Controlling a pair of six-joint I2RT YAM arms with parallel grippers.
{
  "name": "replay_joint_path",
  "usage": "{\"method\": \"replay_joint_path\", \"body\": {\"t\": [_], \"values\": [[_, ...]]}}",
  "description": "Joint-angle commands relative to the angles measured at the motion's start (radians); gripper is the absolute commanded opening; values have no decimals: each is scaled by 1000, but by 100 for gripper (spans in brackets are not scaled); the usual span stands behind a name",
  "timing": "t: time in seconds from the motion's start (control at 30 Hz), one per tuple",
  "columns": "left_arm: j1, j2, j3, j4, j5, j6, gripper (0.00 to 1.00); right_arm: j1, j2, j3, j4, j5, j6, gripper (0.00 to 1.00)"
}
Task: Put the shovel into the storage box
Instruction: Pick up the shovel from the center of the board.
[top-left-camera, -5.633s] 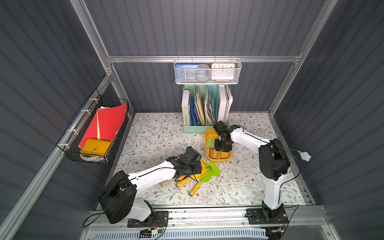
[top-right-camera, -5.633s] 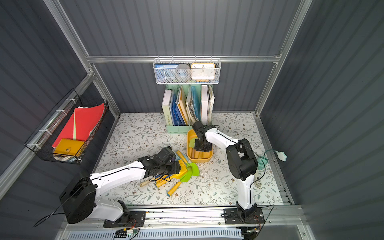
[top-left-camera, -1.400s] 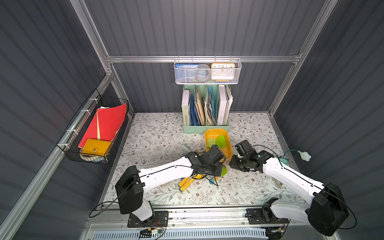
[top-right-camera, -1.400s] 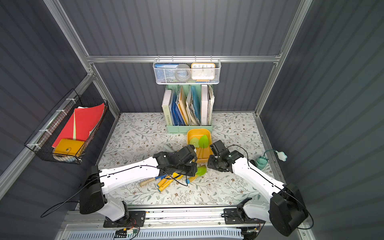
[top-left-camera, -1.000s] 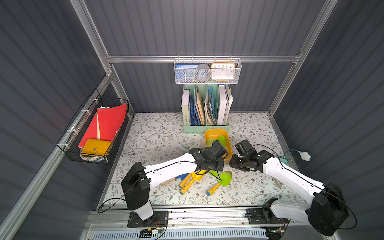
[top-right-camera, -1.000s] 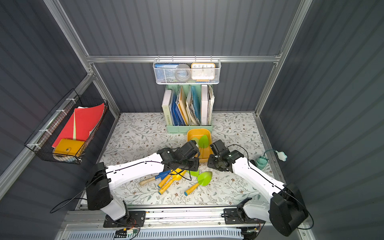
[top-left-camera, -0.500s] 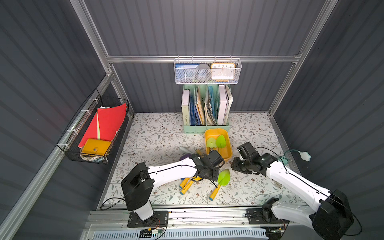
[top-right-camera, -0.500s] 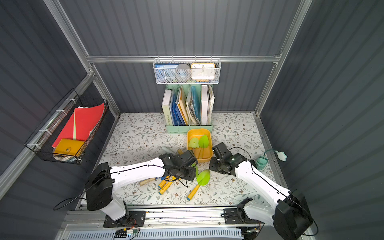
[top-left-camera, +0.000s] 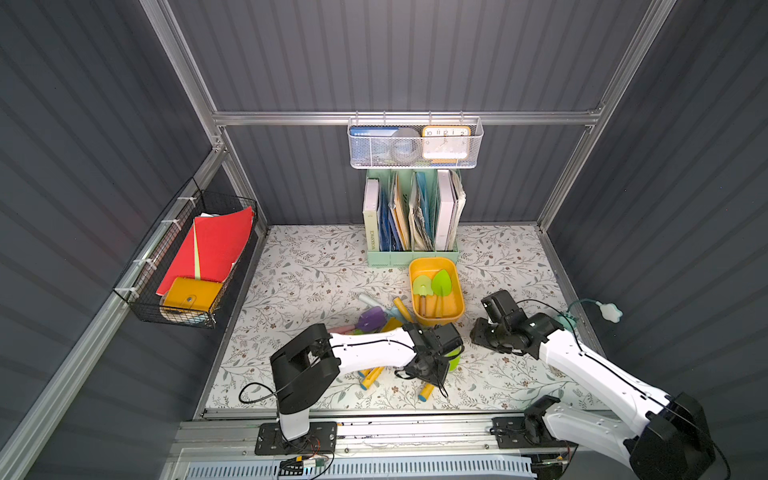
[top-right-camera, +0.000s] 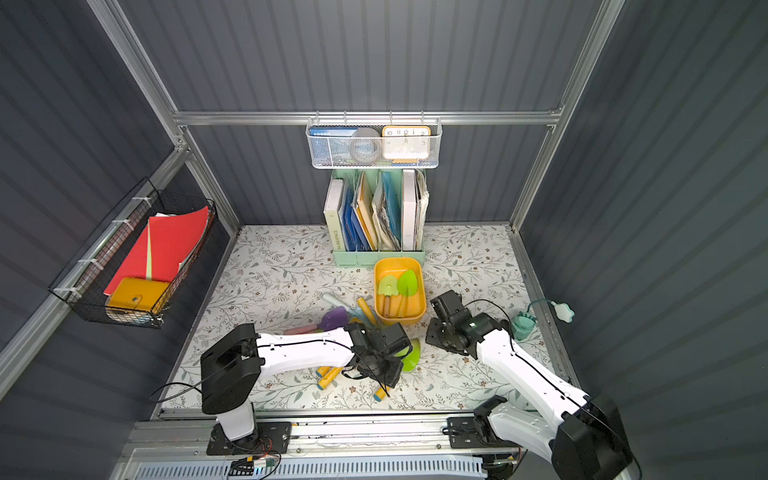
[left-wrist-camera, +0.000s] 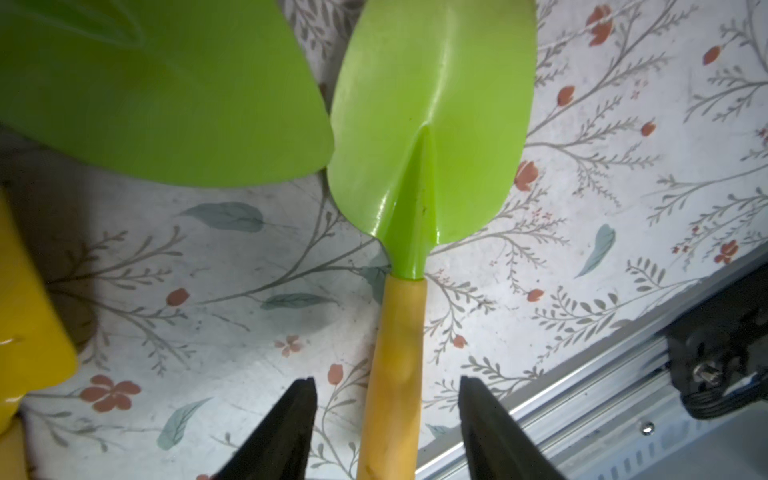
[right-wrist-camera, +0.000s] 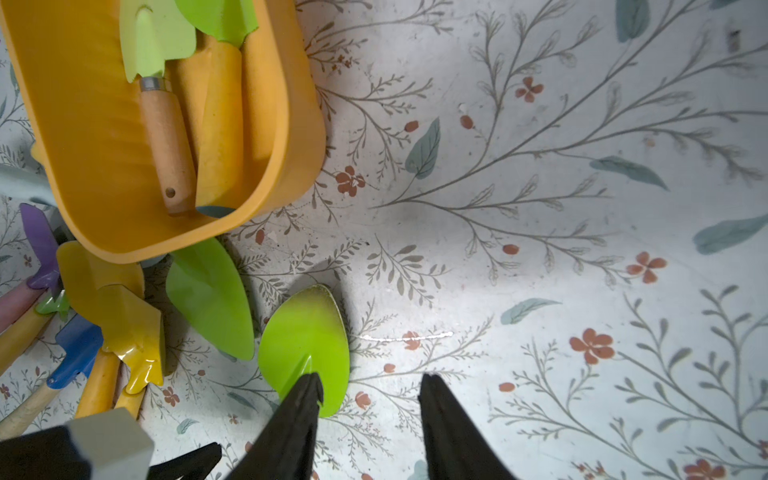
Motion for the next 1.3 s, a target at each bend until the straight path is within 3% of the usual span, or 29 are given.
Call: {"method": "replay_joint_path", "body": {"t": [0.0,0.33,0.67,0.93,1.07,1.27], "values": [[-12,30,35,-46,4,17,57,-10,-16,-30,-8,15,4,45],[-24,88,41,-29,-1,26,40,-16,-1,-55,13,-15,10,44],[-26,81,54,-2,-5,31,14,-16,-7,-61,16,-16,16,44],[-25,23,109,6,-18,40,11,-24,-44,-27,-27,12,11,44],[-16,-2,203,-5,-41,28,10,-27,-81,-28,-30,24,19,44],[62,1,286,27,-60,27,10,-28,-105,-32,-28,25,25,44]]}}
